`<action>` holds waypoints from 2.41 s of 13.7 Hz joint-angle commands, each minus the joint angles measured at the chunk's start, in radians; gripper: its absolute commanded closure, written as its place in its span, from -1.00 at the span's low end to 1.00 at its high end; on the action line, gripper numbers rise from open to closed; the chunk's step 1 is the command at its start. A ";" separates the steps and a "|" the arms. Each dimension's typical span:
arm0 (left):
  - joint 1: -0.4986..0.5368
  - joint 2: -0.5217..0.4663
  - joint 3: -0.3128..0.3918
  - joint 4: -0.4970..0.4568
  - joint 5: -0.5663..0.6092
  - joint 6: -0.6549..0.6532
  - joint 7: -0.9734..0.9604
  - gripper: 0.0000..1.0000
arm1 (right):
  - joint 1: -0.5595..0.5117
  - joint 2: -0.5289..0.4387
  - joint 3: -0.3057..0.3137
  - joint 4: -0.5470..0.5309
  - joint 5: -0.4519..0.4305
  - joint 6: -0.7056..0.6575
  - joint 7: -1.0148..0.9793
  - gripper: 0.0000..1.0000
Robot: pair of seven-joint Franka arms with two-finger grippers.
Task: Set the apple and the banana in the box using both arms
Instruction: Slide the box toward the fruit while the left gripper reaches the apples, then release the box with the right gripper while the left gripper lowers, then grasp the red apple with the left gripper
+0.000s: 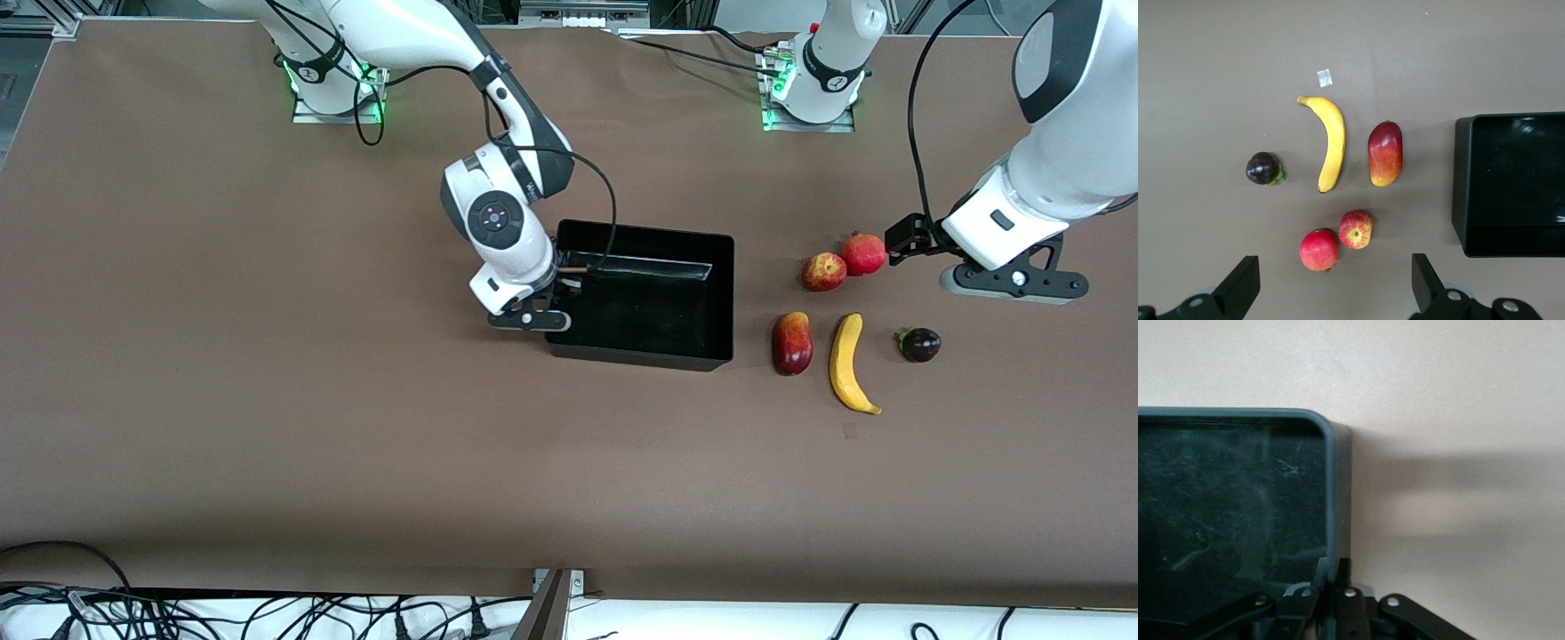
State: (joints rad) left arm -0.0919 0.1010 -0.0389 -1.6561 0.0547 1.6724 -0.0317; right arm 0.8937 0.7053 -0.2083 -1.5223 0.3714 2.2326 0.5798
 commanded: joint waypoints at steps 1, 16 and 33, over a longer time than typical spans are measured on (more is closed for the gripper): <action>-0.005 0.011 -0.001 0.000 0.022 -0.029 -0.004 -1.00 | -0.001 0.003 -0.006 0.031 0.017 -0.005 0.003 -0.61; 0.000 0.152 -0.016 -0.534 0.051 0.427 0.036 -1.00 | -0.157 -0.375 -0.174 0.025 -0.061 -0.367 -0.245 -1.00; -0.003 0.088 -0.082 -0.548 0.180 0.406 0.021 0.76 | -0.788 -0.744 0.204 -0.102 -0.341 -0.714 -0.555 -1.00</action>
State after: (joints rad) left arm -0.0895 0.2544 -0.0770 -2.3136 0.2725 2.2663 -0.0119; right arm 0.1353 -0.0018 -0.0355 -1.5835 0.0505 1.4930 0.0412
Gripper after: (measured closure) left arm 0.335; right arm 0.000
